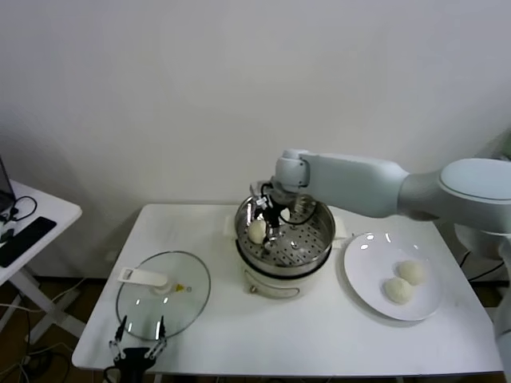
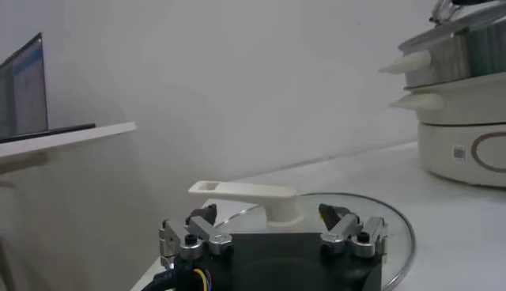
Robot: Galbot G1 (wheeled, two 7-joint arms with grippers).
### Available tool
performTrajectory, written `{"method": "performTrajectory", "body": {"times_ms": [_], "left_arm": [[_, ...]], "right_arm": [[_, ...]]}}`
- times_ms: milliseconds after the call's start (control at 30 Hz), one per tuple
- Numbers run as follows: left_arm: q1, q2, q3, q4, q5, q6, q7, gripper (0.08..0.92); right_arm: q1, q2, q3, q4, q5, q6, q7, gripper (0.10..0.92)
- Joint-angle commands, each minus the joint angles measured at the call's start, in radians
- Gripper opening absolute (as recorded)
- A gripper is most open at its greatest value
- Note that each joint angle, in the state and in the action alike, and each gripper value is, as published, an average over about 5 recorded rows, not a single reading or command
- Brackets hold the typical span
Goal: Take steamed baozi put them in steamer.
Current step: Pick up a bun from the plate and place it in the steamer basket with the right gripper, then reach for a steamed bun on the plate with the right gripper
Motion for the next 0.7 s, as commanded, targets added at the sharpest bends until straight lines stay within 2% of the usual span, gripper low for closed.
{"method": "performTrajectory", "body": {"times_ms": [33,300,500,700], "left_arm": [[0.007,0.003,-0.001,-0.007,0.001,0.000,0.000,0.823],[0.019,0.005,0.005,-0.012,0.007,0.000,0.000,0.823],[0.019,0.003,0.009,-0.014,0.009,0.002,0.000,0.823],[0.017,0.001,0.012,-0.011,0.012,0.002,0.000,0.823]], "right_arm": [[0.184,-0.128,-0.059,0.057,0.082,0.051,-0.110,0.822],[0.340,-0.348,-0.182,0.173,0.073,0.123,-0.200,0.823],[0.367,-0.534,-0.283,0.270,-0.021,0.128,-0.198,0.823],[0.271,-0.685,-0.306,0.285,-0.161,0.133,-0.177,0.823]]}}
